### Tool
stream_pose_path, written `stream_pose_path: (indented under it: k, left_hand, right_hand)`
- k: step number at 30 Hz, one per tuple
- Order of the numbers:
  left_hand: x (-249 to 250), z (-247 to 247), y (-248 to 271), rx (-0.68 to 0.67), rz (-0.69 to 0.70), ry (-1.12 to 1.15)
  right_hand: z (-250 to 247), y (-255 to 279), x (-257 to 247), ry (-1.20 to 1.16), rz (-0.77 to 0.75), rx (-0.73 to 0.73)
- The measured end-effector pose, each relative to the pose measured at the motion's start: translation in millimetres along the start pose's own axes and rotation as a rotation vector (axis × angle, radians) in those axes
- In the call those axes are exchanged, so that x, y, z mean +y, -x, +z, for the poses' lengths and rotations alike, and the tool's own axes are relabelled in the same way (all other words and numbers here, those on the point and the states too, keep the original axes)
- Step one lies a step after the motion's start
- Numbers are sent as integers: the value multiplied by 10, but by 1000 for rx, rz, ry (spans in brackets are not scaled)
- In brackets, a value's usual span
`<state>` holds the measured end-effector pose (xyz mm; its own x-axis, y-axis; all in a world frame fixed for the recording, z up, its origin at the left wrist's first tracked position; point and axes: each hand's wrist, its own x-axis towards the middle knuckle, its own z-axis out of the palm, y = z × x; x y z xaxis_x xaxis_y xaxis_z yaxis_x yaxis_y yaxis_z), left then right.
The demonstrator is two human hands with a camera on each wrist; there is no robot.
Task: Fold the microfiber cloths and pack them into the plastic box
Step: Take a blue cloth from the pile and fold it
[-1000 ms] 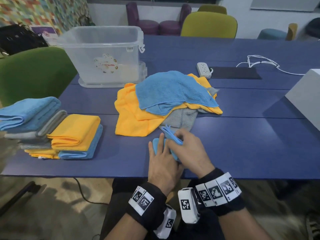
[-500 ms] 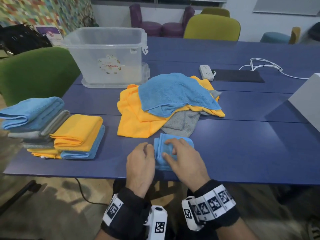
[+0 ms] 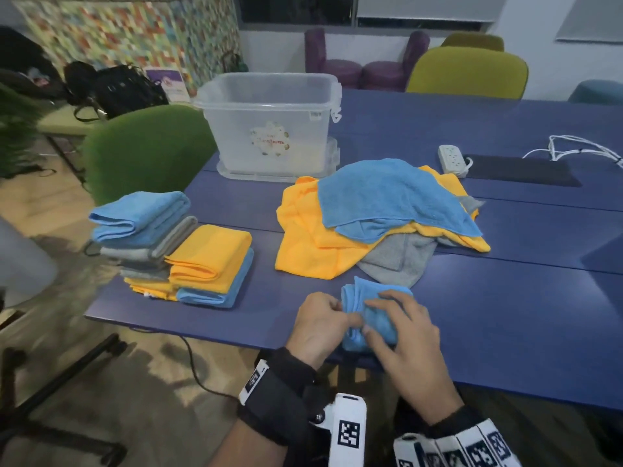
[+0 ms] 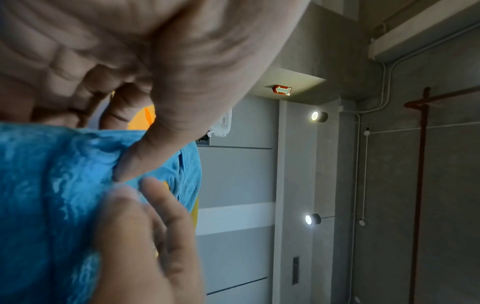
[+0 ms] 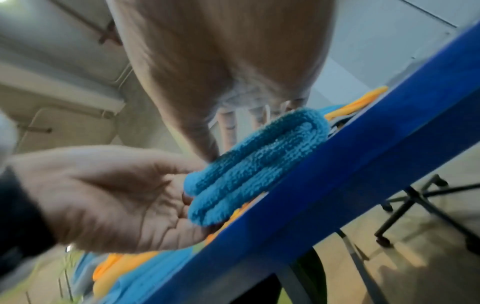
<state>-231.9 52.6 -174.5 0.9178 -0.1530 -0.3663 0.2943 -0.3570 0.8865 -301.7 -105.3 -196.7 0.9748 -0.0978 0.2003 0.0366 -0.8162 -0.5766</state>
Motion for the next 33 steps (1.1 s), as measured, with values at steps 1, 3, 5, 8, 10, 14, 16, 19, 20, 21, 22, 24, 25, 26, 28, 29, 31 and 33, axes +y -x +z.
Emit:
stream_pose_path:
  k: [1, 3, 5, 8, 10, 14, 16, 19, 20, 21, 22, 24, 25, 26, 28, 29, 31, 33]
  left_hand:
    - [-22, -19, 28, 6, 18, 28]
    - [-71, -81, 91, 33, 64, 148]
    - [-107, -187, 170, 105, 130, 285]
    - [-101, -398, 327, 201, 270, 409]
    - [-72, -562, 440, 240, 346, 426]
    - [-6, -930, 563, 335, 452, 364]
    - [56, -1122, 574, 403, 480, 366]
    - [113, -1387, 513, 506, 450, 425]
    - [122, -1467, 479, 533, 419, 464]
    - [123, -1546, 437, 559, 386, 493]
    - [127, -1609, 398, 583, 360, 507]
    - [98, -1710, 310, 657, 328, 495]
    - [86, -1741, 279, 707, 323, 469]
    - [56, -1770, 244, 758, 328, 419]
    - [-2, -1805, 197, 814, 363, 260]
    - [-19, -1799, 184, 823, 385, 162]
    - [-28, -1774, 168, 826, 402, -7]
    - [-34, -1759, 147, 833, 362, -82]
  right_hand:
    - [-34, -36, 16, -83, 35, 45]
    - [-87, -127, 22, -180, 103, 108]
    - [-107, -250, -32, -322, 172, 24]
    - [-46, -436, -269, -584, 205, -168]
    - [14, -550, -477, -682, 188, -176]
    - [18, -855, -1024, -829, 133, -127]
    - [38, -1070, -1310, -881, 90, -159]
    - [169, -1404, -1635, -901, 59, -218]
    - [230, -1503, -1721, -917, 54, -248]
    - [293, -1590, -1799, -918, 54, -285]
    - [378, -1680, -1852, -910, 54, -313]
    - [549, -1838, -1945, -868, 58, -361]
    - [624, -1899, -1977, -845, 52, -389]
    - [701, -1962, -1989, -826, 44, -410]
    - [797, -2055, -2018, -786, 51, -442]
    - [820, -2084, -2025, -766, 54, -457]
    - [872, -2149, -2016, -733, 63, -482]
    - [920, -2198, -1994, -717, 67, -508]
